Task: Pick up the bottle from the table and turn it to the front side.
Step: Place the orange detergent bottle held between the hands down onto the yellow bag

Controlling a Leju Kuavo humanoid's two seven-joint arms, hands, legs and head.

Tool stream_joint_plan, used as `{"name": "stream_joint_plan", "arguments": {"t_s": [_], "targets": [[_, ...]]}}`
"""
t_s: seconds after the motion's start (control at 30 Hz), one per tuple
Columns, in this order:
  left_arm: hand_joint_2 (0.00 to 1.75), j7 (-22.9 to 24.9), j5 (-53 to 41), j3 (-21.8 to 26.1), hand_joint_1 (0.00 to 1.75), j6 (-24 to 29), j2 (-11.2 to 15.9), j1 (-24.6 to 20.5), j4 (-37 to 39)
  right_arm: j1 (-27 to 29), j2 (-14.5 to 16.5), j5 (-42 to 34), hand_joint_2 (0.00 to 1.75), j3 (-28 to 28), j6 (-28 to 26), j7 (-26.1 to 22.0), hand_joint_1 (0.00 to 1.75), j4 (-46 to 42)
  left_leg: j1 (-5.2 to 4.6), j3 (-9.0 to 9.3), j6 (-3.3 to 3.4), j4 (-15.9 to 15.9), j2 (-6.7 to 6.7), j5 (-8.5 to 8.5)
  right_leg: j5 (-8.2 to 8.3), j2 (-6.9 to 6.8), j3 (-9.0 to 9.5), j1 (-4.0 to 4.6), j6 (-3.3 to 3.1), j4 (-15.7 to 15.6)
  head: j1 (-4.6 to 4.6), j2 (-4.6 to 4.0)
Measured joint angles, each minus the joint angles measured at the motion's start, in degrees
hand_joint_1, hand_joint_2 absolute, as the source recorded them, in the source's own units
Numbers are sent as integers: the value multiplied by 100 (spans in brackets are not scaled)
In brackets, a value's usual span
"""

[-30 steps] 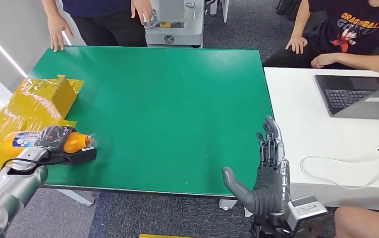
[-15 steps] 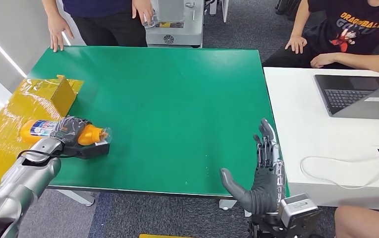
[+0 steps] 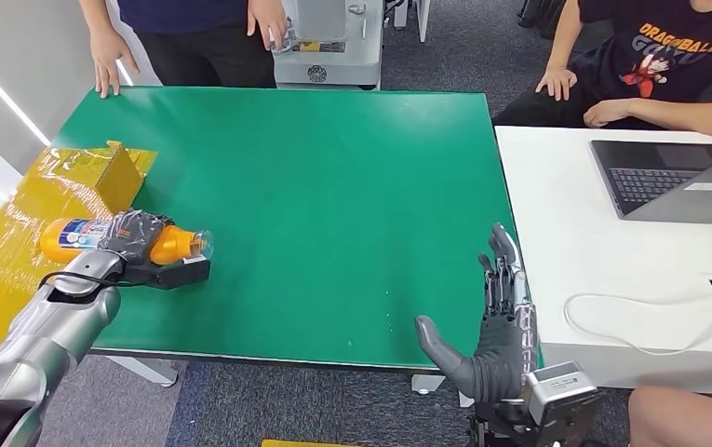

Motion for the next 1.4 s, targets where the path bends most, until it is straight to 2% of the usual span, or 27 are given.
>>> {"name": "stream_joint_plan", "arguments": {"t_s": [0.57,1.4], "targets": [[175,160,-64,81,175,5,71,-1,37,11,-74,56,175,12,-79,3,0,-62,0,0,0,0,0,0,0,0,0,0,0,0,0,0],[175,81,-179,183,175,10,104,-58,46,164,-262,115,175,136,-245,-73,0,-79,0,1,0,1,0,0,0,0,0,0,0,0,0,0]]}}
